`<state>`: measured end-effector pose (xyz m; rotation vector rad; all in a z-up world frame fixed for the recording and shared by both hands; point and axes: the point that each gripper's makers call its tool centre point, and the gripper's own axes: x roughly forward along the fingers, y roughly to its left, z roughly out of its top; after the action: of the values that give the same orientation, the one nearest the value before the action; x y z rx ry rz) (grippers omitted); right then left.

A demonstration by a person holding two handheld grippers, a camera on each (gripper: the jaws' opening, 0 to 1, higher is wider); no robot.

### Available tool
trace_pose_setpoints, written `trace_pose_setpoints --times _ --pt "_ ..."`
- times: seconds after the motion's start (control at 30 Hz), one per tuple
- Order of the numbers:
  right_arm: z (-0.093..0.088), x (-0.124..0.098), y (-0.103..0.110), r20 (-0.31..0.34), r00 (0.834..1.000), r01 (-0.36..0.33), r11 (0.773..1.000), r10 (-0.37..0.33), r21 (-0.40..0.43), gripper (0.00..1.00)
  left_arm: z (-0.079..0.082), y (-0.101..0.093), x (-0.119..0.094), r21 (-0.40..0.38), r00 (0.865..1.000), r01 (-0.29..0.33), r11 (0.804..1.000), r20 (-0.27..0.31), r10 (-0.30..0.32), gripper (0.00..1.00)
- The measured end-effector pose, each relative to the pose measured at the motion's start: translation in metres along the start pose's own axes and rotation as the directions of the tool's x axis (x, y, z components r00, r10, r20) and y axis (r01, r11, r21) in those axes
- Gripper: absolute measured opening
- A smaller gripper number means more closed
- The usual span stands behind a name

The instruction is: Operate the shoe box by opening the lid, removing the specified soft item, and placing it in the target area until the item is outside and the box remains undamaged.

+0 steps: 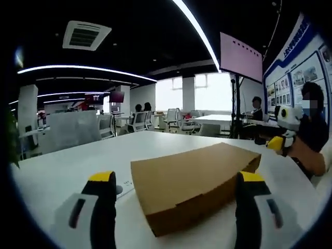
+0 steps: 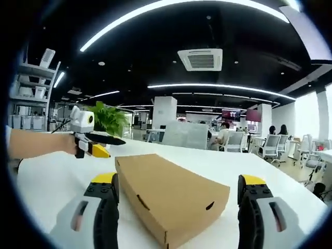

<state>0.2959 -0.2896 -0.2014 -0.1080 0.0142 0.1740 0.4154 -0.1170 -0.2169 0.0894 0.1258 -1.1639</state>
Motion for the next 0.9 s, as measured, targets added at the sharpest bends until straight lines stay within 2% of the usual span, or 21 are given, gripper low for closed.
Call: trace_pose_setpoints --times 0.17,0.3,0.37,0.47,0.53,0.8,0.9 --pt "-0.010 0.003 0.002 -0.027 1.000 0.015 0.999 -0.014 0.033 1.00 -0.005 -0.003 0.004 0.000 1.000 0.012 1.000 -0.005 -0.012 0.99" --pt "-0.015 0.005 -0.007 -0.025 0.999 0.049 0.999 -0.048 0.025 1.00 -0.010 0.000 0.007 -0.013 0.999 0.019 1.000 -0.030 -0.019 0.99" --pt "-0.016 0.007 -0.010 -0.018 0.999 0.045 0.998 -0.045 0.039 1.00 -0.011 0.006 0.009 -0.008 0.999 0.019 1.000 -0.034 -0.019 0.99" --pt "-0.022 0.007 -0.006 -0.033 0.999 0.036 0.999 -0.036 0.025 1.00 -0.012 0.005 0.010 0.000 0.999 0.021 1.000 -0.036 -0.021 0.99" --pt "-0.025 0.010 -0.002 -0.042 0.999 0.016 0.999 -0.014 0.041 1.00 -0.010 0.001 0.011 -0.002 0.999 0.032 0.999 -0.011 -0.032 0.99" --pt "-0.038 0.018 -0.002 -0.093 0.996 0.014 0.999 -0.011 0.036 1.00 -0.021 0.001 0.016 -0.002 0.999 0.035 0.999 -0.021 -0.035 0.99" --pt "-0.044 0.018 0.000 -0.112 0.994 -0.001 0.998 0.008 0.061 0.95 -0.026 0.001 0.017 -0.014 0.999 0.036 0.999 -0.024 -0.036 0.99"
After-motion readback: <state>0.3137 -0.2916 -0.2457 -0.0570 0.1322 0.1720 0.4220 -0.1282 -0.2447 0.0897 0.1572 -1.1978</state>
